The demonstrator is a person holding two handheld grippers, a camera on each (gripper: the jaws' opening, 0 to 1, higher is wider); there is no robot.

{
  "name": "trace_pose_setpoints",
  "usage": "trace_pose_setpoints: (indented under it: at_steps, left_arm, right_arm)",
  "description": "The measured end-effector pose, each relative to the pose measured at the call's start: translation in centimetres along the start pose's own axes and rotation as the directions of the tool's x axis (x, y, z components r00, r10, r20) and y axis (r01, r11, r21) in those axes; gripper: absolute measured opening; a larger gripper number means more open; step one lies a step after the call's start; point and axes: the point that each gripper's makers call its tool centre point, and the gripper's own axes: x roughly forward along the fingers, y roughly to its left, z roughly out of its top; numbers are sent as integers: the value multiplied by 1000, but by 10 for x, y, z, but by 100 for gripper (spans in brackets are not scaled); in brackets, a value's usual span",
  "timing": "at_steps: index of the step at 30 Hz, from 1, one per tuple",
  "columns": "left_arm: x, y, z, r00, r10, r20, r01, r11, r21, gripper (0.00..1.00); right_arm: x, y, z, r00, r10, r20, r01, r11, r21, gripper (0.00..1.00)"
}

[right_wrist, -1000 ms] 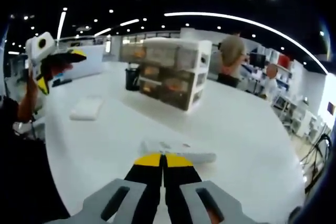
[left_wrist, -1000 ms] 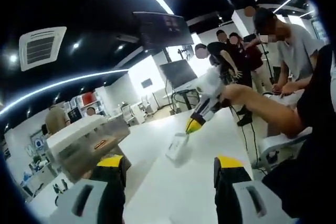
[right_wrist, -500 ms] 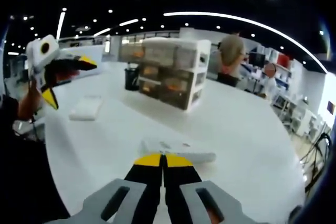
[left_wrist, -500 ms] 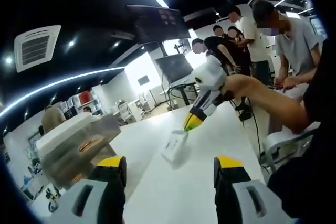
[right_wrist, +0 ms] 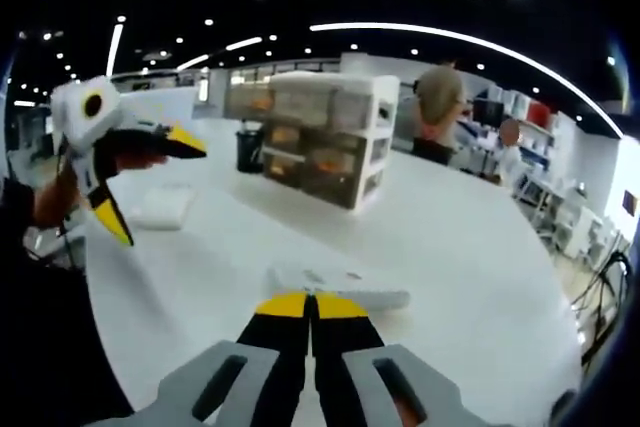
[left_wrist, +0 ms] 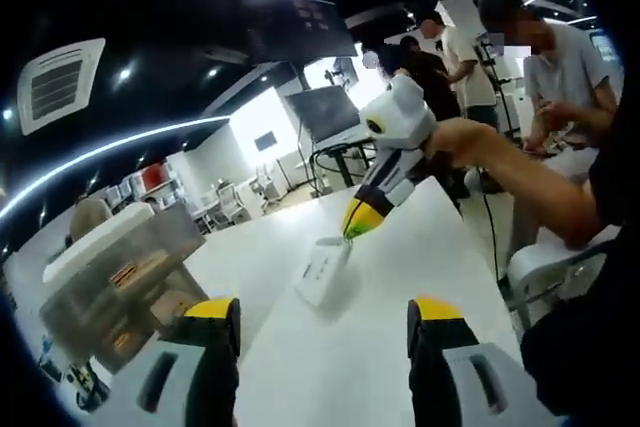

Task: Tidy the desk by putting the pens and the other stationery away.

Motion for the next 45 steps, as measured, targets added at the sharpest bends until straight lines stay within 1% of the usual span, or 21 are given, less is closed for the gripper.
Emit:
trace_pose_setpoints:
  at_steps: [4,8,11,15,17,28,30,32,34,37,41,45]
  left_arm:
    - [12,2,-4,1000,2,-9,-2,1000,-2,68]
    - [30,2,-9,1000,13,-22,-12,1000,23,67]
    - [41,0,-10,999,20,-25,-19,998,53,67]
    - [54,-4,-16,999,29,-31,-27,998,57,67]
    - [61,-5,-19,998,43,-36,-40,997,64,67]
    - [81,-1,-22,995,86,-39,-83,992,90,67]
    - [86,1,-21,994,102,-43,-96,988,118,67]
    - [90,1,-19,993,110,-39,-104,986,129,67]
    - [93,2,-20,991,119,-55,-109,982,155,67]
    - [99,0,-18,991,125,-52,-115,979,168,67]
    - [106,-1,-20,987,144,-65,-125,963,237,66]
    - [110,4,-18,983,173,-61,-150,952,268,65]
  right_arm:
    - [-1,0,0,1000,-3,0,3,1000,3,0]
    - [-1,0,0,1000,-3,1,3,1000,4,0]
    - [-2,1,0,1000,-3,0,3,1000,3,0]
    - [-2,2,0,1000,0,1,0,1000,6,0]
    - [-3,1,0,1000,0,0,0,1000,7,0]
    - [-6,-2,1,1000,-11,1,11,1000,14,0]
    - [-6,-1,1,1000,-11,3,11,1000,15,0]
    - [-6,-2,1,1000,-11,4,11,1000,16,0]
    - [-5,-1,1,1000,-10,4,10,1000,18,0]
    - [-4,-2,1,1000,-11,3,11,1000,19,0]
    - [-3,-3,2,1000,-10,1,10,1000,20,0]
    - [-2,-5,4,1000,-10,2,10,1000,21,0]
